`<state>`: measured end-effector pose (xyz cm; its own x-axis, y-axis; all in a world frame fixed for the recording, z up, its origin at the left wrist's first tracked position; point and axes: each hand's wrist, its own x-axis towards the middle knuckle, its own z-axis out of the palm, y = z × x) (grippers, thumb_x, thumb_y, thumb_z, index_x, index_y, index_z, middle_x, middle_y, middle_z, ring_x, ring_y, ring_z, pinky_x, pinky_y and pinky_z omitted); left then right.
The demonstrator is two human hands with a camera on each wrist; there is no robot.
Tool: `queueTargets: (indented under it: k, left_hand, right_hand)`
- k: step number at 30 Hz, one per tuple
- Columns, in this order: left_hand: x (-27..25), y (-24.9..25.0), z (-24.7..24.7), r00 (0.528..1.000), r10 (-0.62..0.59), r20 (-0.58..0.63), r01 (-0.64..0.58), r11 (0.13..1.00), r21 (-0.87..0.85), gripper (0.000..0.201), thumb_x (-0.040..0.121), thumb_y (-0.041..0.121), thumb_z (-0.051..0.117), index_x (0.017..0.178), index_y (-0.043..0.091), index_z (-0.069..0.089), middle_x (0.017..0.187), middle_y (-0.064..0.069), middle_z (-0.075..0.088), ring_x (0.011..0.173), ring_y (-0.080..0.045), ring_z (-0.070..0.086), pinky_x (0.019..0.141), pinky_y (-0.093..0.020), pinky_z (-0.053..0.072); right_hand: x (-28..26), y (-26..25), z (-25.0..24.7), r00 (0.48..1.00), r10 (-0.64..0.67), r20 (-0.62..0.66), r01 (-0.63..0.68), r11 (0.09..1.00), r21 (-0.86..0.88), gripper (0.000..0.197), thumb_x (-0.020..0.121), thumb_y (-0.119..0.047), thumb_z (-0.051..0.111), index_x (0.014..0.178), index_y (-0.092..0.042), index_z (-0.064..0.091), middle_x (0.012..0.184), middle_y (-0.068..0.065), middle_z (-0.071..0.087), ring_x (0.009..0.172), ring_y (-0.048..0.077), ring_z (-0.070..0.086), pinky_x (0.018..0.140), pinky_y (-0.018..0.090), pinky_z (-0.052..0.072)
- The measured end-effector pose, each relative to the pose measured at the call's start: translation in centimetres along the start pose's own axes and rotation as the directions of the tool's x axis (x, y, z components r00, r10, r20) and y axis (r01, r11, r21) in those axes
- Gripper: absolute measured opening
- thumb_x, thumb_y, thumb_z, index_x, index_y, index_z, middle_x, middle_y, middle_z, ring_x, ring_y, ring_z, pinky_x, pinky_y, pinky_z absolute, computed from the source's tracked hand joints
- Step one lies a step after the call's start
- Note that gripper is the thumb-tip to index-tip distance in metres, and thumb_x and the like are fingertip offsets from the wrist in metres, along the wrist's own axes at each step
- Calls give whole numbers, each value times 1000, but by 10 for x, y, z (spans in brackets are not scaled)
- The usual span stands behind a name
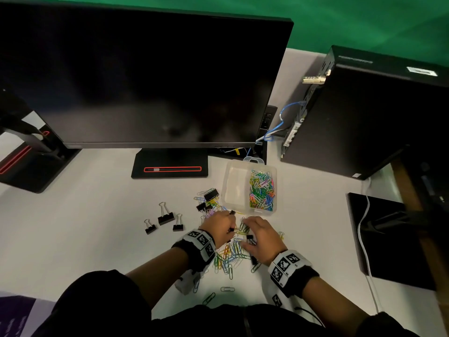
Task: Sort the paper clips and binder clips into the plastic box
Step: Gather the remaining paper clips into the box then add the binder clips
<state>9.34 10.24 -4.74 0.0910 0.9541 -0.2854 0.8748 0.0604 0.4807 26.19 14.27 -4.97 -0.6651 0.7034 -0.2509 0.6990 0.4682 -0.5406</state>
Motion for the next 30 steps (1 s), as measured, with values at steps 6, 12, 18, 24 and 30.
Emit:
queueTargets:
  k: [6, 12, 18, 24, 30]
  left_hand:
    - [-10, -12, -1, 999, -2, -42, -1, 998, -68, 15, 87, 17, 52, 98, 6, 56, 103, -10, 58, 98, -23, 51, 75, -22, 30]
    - [-24, -37, -7, 996, -49, -79, 41, 994, -98, 10, 82, 10, 56, 90, 6, 60, 93, -6, 58, 89, -21, 51, 74, -18, 32]
    - [-32, -43, -9, 991, -45, -125, 37, 997, -67, 29, 78, 20, 62, 105, 12, 55, 107, -7, 53, 102, -23, 47, 90, -32, 41]
    - [-26, -18, 5, 996, -20, -84, 23, 999, 41, 43, 76, 46, 63, 105, 16, 57, 107, -4, 56, 106, -21, 48, 89, -31, 39]
    - [-22, -14, 5, 997, -64, -39, 68, 993, 95, 35, 83, 40, 58, 103, 12, 57, 106, -6, 57, 107, -23, 48, 88, -33, 39]
  right_hand:
    - [6, 0, 2, 988, -6, 152, 13, 999, -46, 93, 74, -46, 69, 144, -14, 18, 153, 4, 17, 141, 19, 15, 114, 26, 13]
    - [7, 0, 7, 992, -61, 108, 66, 997, -46, 72, 81, -36, 65, 140, -13, 31, 138, 7, 39, 128, 22, 33, 108, 26, 26]
    - [4, -1, 13, 994, -72, 86, 75, 996, -39, 53, 82, -34, 63, 129, -13, 49, 122, 8, 51, 117, 23, 43, 100, 27, 35]
    - [6, -3, 10, 999, -34, 6, 34, 999, 8, 65, 78, -39, 67, 134, -17, 41, 123, 8, 47, 116, 23, 41, 99, 26, 32]
    - [9, -5, 6, 996, -89, 17, 91, 992, -83, 44, 88, -32, 53, 130, -16, 48, 123, 9, 51, 112, 27, 44, 99, 35, 38]
